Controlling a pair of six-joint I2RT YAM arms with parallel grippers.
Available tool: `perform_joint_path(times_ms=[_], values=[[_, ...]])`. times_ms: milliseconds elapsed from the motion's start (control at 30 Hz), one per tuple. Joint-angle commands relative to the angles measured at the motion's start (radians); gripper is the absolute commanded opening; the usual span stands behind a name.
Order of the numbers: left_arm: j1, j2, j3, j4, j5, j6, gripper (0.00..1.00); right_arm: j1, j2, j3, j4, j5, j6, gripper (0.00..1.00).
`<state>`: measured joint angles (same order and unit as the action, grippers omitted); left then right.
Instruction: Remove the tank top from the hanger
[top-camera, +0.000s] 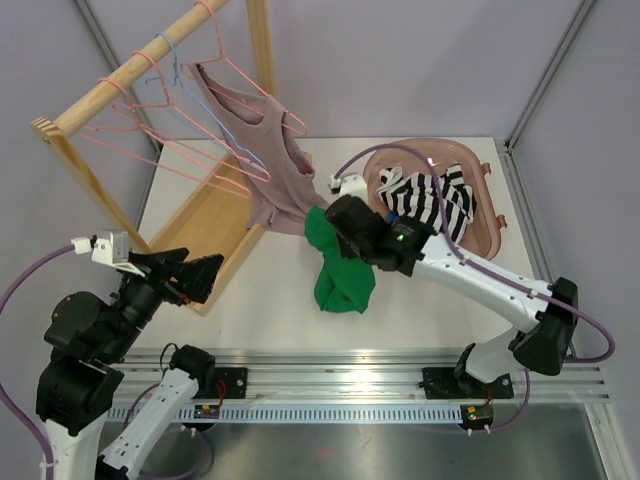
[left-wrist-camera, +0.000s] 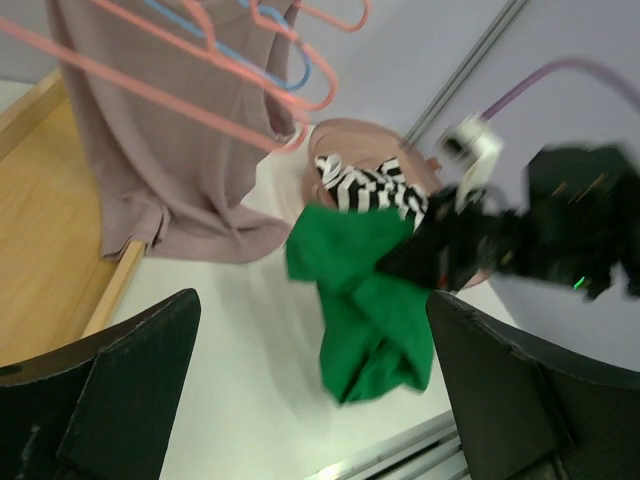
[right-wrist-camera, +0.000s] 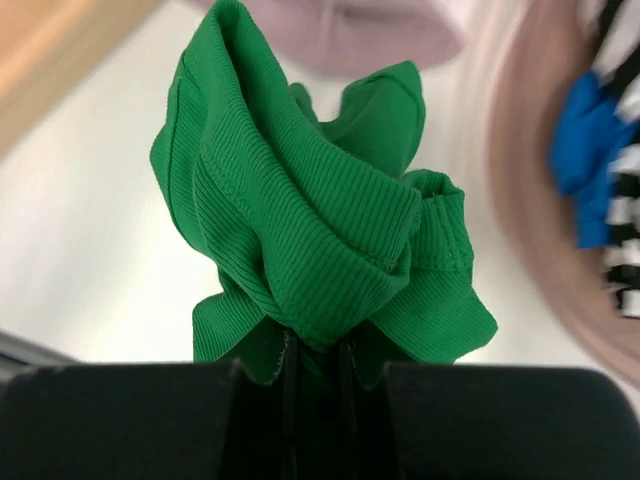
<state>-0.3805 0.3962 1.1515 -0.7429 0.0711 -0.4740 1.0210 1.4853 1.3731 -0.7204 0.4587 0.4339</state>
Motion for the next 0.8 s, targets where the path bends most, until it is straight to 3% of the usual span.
perform_joint_path(times_ms=[0, 267, 500, 633, 733, 767], values=[[-0.003, -0.046, -0.021, -0.107, -0.017, 0.069, 0.99, -0.082, -0.08, 0.148, -0.098, 0.104, -0.087, 0.0], [-0.003, -0.14, -0.029, -0.216, -0.028, 0.066, 0.99, -0.362, -0.033, 0.469, -0.181, 0.089, -0.242, 0.0], [-0.003, -0.143, 0.026, -0.246, -0.011, 0.046, 0.99, -0.593, 0.101, 0.538, -0.108, -0.067, -0.304, 0.0], [-0.003, -0.111, 0.085, -0.268, -0.047, 0.029, 0.99, -0.647, 0.191, 0.546, -0.076, -0.129, -0.302, 0.0], [-0.001, -0.082, 0.122, -0.268, -0.057, 0.02, 0.99, -0.664, 0.234, 0.546, -0.06, -0.15, -0.293, 0.14], [-0.001, -0.076, 0.128, -0.263, -0.056, 0.018, 0.99, -0.665, 0.242, 0.546, -0.06, -0.155, -0.293, 0.24]])
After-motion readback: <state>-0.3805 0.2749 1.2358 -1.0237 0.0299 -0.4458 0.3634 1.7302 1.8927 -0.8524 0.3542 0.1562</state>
